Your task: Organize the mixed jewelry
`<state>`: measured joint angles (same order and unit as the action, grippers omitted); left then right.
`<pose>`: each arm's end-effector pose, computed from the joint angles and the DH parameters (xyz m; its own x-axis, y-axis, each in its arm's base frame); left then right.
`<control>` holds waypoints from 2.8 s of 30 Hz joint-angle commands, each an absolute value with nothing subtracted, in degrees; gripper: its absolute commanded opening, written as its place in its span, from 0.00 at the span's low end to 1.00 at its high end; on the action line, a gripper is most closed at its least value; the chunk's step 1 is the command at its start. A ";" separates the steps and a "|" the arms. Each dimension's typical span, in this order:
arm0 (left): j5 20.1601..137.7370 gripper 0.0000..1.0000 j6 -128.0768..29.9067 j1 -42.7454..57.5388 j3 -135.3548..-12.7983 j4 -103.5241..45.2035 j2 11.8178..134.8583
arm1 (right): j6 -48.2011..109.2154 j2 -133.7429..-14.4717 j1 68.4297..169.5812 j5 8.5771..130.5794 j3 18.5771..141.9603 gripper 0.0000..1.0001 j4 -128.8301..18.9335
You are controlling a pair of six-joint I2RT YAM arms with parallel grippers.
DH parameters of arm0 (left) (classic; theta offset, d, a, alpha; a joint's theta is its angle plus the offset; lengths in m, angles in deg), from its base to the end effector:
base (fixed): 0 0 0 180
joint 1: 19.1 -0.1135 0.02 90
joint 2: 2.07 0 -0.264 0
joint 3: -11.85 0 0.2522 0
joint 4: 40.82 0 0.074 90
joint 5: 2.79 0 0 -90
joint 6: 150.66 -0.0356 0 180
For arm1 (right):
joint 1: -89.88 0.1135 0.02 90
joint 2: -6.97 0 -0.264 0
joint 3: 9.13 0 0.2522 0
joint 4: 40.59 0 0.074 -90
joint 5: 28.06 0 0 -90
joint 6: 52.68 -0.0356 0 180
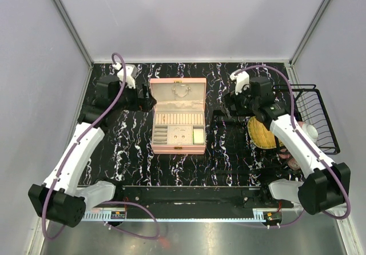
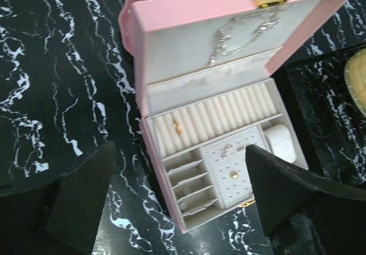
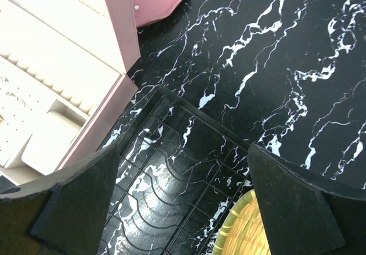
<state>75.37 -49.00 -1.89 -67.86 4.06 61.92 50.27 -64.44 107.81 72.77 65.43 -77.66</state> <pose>0.2290 -0.0786 0.3661 -0.5489 -0.0370 -0.8350 0.3572 0.8928 -0.2744 0.2625 0.0920 0.3168 -0.4164 -0.3661 -0.8322 -0.5582 0.8254 -0.0838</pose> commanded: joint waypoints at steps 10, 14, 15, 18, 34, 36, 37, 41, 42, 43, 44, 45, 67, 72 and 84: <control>49.78 0.99 -56.97 -14.62 -65.27 -13.78 74.28 | 50.24 -62.72 107.55 79.60 60.97 1.00 -71.40; 43.71 0.99 -57.68 -15.06 -67.65 -18.86 81.77 | 50.42 -62.46 107.63 80.39 60.36 1.00 -71.32; 42.05 0.99 -57.85 -15.06 -68.43 -19.40 83.95 | 50.68 -62.37 107.63 80.57 60.18 1.00 -71.23; 39.32 0.99 -58.47 -15.23 -68.44 -23.79 86.25 | 50.77 -62.37 107.72 80.74 59.92 1.00 -71.31; 26.04 0.99 -60.14 -15.15 -69.58 -30.75 92.77 | 51.82 -63.69 107.63 80.83 59.65 1.00 -71.32; 25.51 0.99 -60.05 -15.15 -69.15 -30.92 92.42 | 51.91 -63.78 107.63 80.83 59.48 1.00 -71.40; 25.51 0.99 -59.96 -15.23 -68.88 -31.45 92.24 | 52.00 -63.78 107.63 80.66 59.39 1.00 -71.40; 24.98 0.99 -59.17 -15.23 -67.13 -32.59 90.75 | 52.18 -63.87 107.63 80.66 59.22 1.00 -71.32; 24.90 0.99 -58.82 -15.24 -66.86 -32.59 90.40 | 52.18 -63.95 107.63 80.57 59.21 1.00 -71.32; 24.90 0.99 -58.56 -15.15 -66.34 -32.59 90.13 | 52.26 -64.04 107.63 80.57 59.21 1.00 -71.40; 24.90 0.99 -58.47 -15.15 -66.16 -32.68 89.52 | 52.35 -63.96 107.63 80.48 59.21 1.00 -71.32; 24.90 0.99 -58.38 -15.23 -65.81 -32.51 89.08 | 52.35 -63.95 107.63 80.48 59.21 1.00 -71.32; 30.78 0.99 -65.76 -15.24 -56.76 -17.57 70.28 | 53.32 -64.39 107.63 79.60 58.95 1.00 -71.32; 31.05 0.99 -66.20 -15.23 -54.12 -15.99 66.76 | 53.49 -64.39 107.63 79.78 58.95 1.00 -71.58; 42.80 0.99 -69.71 -7.61 -49.11 -14.58 62.53 | 53.93 -64.75 107.63 79.43 58.78 1.00 -71.75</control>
